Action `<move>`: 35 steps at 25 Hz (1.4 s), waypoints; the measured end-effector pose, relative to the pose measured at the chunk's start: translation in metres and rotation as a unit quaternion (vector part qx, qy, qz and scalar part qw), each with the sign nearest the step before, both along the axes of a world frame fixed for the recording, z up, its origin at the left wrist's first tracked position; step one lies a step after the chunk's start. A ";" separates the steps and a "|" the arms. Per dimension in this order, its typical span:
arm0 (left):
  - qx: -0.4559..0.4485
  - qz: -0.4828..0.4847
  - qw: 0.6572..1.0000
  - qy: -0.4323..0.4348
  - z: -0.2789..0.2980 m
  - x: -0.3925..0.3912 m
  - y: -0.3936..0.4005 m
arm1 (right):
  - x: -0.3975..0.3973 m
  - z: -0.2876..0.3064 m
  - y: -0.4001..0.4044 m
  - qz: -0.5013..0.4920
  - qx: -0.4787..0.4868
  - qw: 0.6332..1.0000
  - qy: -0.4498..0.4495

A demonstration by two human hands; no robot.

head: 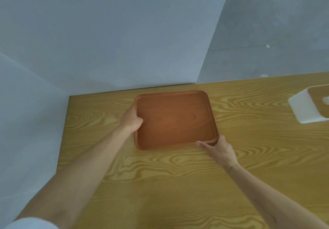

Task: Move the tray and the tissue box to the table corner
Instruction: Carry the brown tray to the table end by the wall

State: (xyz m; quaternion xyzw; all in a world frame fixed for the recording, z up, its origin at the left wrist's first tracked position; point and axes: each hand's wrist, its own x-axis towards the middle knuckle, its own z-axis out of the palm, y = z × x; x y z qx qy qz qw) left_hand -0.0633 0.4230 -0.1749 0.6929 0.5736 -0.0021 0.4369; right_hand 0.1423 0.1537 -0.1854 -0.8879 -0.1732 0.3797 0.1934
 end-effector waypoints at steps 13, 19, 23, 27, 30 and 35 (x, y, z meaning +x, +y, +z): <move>0.126 -0.049 0.985 0.111 -0.025 -0.002 0.000 | 0.026 -0.010 0.018 0.186 -0.102 0.967 -0.144; 0.210 -0.093 0.964 0.136 -0.034 -0.031 -0.027 | 0.024 -0.014 0.013 0.209 -0.071 0.937 -0.269; 0.206 -0.149 0.959 0.124 -0.046 -0.068 -0.071 | 0.021 -0.026 -0.002 0.224 -0.021 0.938 -0.264; 0.203 -0.168 0.957 0.125 -0.057 -0.088 -0.089 | 0.020 -0.035 -0.013 0.240 -0.026 0.944 -0.223; 0.222 -0.163 0.953 0.127 -0.055 -0.086 -0.087 | 0.020 -0.035 -0.010 0.234 -0.018 0.945 -0.227; 0.220 -0.131 0.958 0.125 -0.050 -0.080 -0.080 | 0.024 -0.031 0.005 0.205 -0.015 0.952 -0.227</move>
